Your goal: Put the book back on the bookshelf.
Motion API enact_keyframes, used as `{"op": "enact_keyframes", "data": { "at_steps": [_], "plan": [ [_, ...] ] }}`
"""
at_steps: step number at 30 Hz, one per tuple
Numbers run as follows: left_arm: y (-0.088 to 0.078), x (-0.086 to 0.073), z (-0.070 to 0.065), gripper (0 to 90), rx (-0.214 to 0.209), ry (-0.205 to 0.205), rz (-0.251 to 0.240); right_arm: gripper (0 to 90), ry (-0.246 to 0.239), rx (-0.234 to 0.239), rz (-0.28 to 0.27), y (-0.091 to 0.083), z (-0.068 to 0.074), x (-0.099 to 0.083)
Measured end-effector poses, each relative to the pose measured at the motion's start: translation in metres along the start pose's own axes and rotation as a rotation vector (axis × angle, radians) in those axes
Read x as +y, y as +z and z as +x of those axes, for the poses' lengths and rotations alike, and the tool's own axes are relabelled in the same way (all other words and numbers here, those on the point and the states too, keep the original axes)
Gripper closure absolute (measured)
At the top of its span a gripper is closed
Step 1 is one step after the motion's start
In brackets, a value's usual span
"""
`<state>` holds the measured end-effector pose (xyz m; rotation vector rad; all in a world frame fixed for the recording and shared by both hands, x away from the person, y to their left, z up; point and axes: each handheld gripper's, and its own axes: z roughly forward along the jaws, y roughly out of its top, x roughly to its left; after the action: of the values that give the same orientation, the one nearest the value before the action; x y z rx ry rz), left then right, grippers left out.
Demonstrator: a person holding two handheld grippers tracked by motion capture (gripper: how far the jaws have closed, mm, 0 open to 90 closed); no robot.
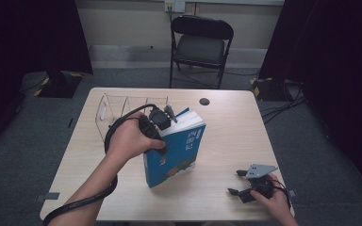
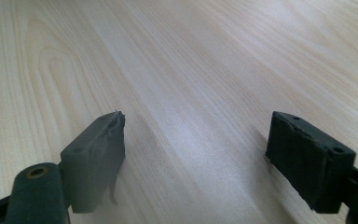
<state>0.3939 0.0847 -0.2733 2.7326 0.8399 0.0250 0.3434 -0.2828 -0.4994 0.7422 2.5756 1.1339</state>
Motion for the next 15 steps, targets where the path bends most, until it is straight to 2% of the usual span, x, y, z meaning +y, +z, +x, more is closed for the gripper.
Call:
{"op": "enact_keyframes", "data": {
  "at_steps": [5, 7, 15],
  "plan": [
    [-0.006, -0.006, 0.006, 62.0, 0.014, -0.018, -0.001, 18.8, 0.000, -0.002, -0.002, 0.000, 0.000, 0.000],
    [-0.009, -0.012, 0.011, 62.0, 0.020, -0.045, -0.013, 18.8, -0.001, -0.001, -0.002, 0.000, 0.000, 0.000],
    [-0.014, -0.024, 0.020, 62.0, 0.028, -0.101, -0.020, 18.9, 0.001, -0.001, 0.000, 0.000, 0.000, 0.000]
  ]
}}
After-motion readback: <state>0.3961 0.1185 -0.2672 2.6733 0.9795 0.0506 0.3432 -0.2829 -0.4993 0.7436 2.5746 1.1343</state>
